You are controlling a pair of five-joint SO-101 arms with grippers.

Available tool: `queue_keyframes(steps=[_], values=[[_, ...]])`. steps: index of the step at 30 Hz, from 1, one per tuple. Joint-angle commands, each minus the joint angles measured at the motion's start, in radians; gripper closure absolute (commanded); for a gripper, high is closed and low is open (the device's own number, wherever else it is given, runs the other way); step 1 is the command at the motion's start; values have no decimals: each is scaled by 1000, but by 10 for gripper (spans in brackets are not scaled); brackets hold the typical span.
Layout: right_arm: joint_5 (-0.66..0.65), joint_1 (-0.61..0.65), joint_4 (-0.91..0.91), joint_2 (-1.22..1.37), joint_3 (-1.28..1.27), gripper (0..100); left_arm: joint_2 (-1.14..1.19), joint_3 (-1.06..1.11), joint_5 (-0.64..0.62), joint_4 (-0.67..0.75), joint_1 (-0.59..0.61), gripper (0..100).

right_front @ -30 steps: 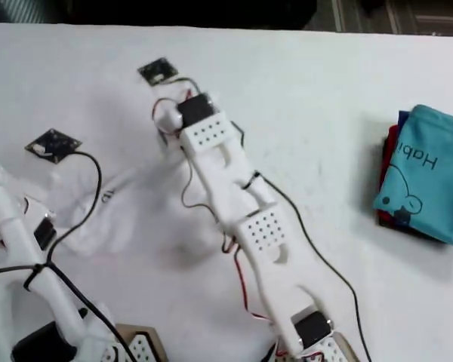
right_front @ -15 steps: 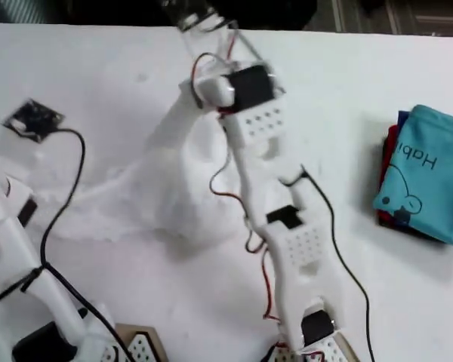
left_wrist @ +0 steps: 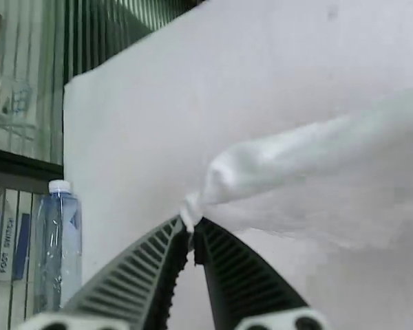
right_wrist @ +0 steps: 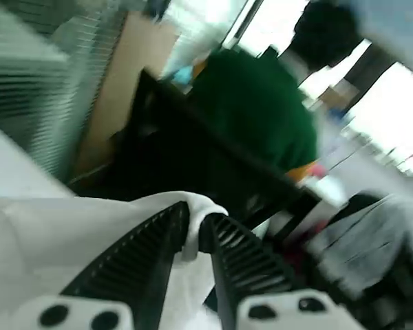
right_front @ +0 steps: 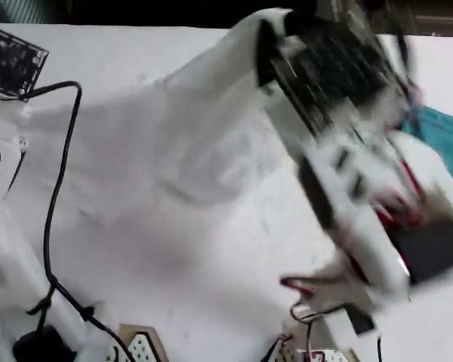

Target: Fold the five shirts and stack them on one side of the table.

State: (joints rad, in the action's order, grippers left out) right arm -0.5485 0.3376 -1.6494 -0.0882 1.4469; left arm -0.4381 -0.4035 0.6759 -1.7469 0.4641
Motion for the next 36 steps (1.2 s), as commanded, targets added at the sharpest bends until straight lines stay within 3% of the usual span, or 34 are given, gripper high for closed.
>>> queue_keyframes(steps=[1,15,21,27,36], values=[[-71,-64,105,-110,12,979,-27,-94,-11,12,-45,977],[-112,-314,183,-280,12,979,-27,-405,23,157,-73,977],[-109,-315,148,-300,12,979,-27,-430,147,98,-71,977],[-109,-314,142,-332,12,979,-71,-448,167,-11,-74,977],[-115,-320,99,-438,12,979,-217,-446,163,-32,-82,977]])
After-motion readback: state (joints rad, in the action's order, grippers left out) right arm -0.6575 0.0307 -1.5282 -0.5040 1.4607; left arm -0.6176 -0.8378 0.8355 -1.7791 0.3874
